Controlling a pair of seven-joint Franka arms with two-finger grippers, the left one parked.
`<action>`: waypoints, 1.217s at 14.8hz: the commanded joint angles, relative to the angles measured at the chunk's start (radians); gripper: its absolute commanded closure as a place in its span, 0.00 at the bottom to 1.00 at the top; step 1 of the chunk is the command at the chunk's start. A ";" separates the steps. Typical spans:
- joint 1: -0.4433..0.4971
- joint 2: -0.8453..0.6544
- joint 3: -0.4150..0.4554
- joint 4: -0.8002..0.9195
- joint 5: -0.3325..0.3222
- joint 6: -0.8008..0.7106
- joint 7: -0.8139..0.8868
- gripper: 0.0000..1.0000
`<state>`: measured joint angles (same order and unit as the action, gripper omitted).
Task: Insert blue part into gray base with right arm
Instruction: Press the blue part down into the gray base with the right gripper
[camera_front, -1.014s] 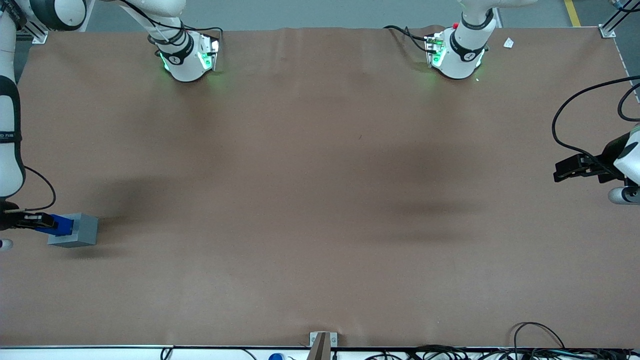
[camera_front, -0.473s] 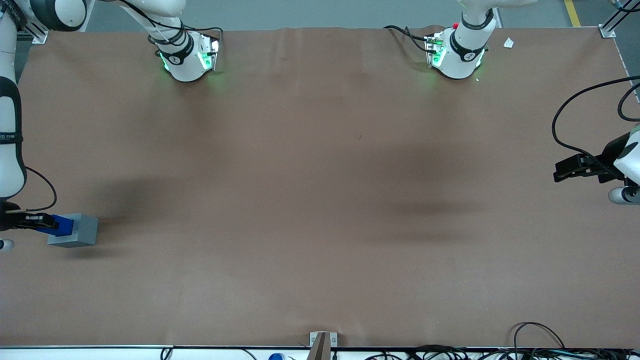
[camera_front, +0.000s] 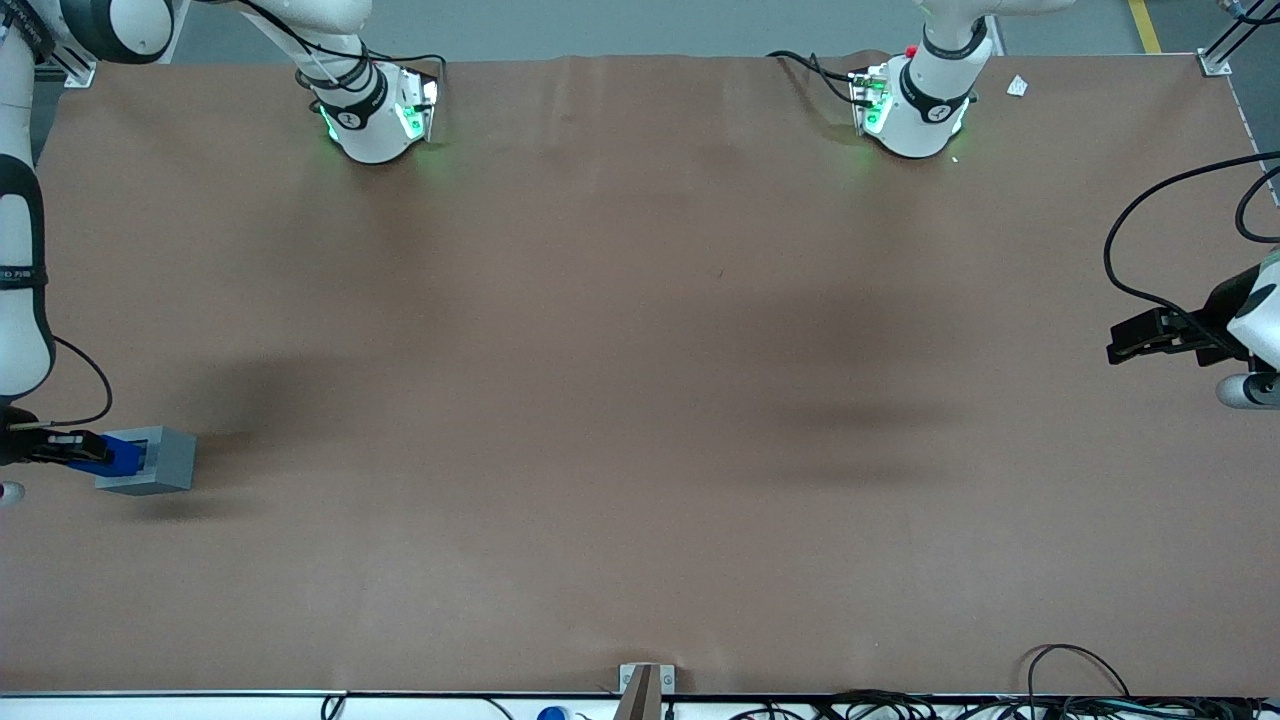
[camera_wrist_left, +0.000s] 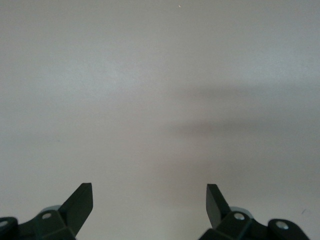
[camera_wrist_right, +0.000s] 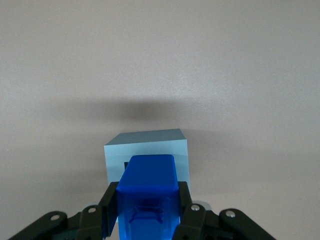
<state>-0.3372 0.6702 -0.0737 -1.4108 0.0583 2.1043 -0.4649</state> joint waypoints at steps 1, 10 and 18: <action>-0.016 0.011 0.017 0.009 0.009 0.000 -0.006 0.90; -0.011 0.005 0.017 0.009 0.009 -0.044 -0.008 0.90; -0.014 0.006 0.017 0.010 -0.003 -0.043 -0.017 0.90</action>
<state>-0.3371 0.6721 -0.0696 -1.4079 0.0582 2.0660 -0.4657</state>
